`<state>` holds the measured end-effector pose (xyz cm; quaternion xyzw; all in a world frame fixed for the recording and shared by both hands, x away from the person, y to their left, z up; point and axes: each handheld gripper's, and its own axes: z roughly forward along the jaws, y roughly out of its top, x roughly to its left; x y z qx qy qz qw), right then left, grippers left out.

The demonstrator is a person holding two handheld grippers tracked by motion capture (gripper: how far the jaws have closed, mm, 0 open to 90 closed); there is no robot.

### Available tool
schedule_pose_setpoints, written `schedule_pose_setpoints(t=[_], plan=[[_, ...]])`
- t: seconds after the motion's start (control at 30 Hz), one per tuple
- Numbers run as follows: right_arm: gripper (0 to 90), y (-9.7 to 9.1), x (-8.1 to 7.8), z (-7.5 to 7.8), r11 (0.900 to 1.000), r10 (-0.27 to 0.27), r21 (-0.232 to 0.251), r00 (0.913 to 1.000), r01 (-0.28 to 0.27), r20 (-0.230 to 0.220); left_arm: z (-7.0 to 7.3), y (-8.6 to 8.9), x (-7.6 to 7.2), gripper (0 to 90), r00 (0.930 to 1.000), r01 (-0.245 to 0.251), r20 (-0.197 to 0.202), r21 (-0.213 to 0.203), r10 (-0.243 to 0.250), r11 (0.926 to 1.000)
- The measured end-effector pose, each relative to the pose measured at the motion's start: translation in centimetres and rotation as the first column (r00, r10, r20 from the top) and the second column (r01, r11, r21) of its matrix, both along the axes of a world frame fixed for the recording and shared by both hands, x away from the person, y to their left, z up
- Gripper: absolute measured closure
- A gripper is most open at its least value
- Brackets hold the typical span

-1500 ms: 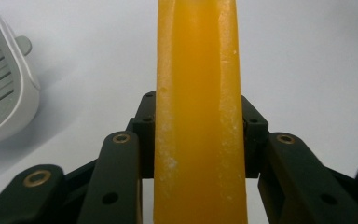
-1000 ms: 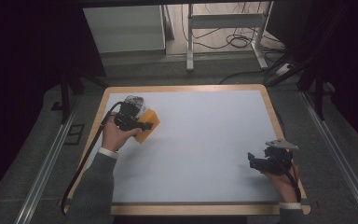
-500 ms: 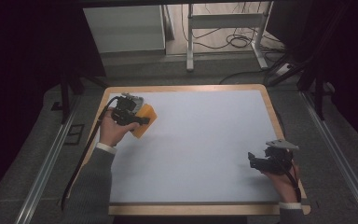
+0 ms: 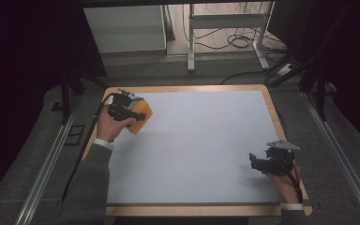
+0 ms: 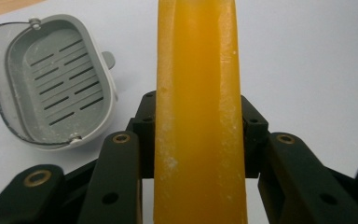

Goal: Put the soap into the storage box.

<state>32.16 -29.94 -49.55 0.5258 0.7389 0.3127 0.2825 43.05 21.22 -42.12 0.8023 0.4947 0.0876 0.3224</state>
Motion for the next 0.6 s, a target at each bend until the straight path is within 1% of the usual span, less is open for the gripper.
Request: schedule_pose_setpoints(t=[0.1,0.17,0.23,0.33,0.4,0.6], plan=[[4.9,0.0,0.0,0.0,1.0,0.0,0.001,1.0,0.0,-0.001,-0.1,0.3,0.6,61.2,0.9998,-0.018,-0.004,0.01,0.018,0.9998],[4.9,0.0,0.0,-0.1,1.0,-0.002,0.001,1.0,0.002,-0.002,-0.2,0.6,1.0,61.2,0.9996,-0.027,-0.007,-0.005,0.027,0.9996],[4.9,-0.1,0.0,-0.1,1.0,-0.002,0.0,1.0,0.002,-0.002,-0.3,0.8,1.2,61.2,0.9993,-0.035,-0.011,-0.009,0.035,0.9994],[4.9,-0.1,0.0,-0.1,1.0,-0.003,0.0,1.0,0.003,-0.002,-0.5,1.0,1.5,61.2,0.9987,-0.049,-0.015,-0.004,0.049,0.9988],[4.9,-0.1,0.0,-0.1,1.0,-0.003,-0.001,1.0,0.003,-0.002,-0.7,0.9,1.6,61.1,0.9986,-0.05,-0.016,-0.004,0.05,0.9987],[4.9,-0.1,0.0,-0.1,1.0,-0.002,-0.004,1.0,0.002,0.0,-0.9,1.0,2.2,61.2,0.9979,-0.062,-0.022,-0.017,0.061,0.9979]])
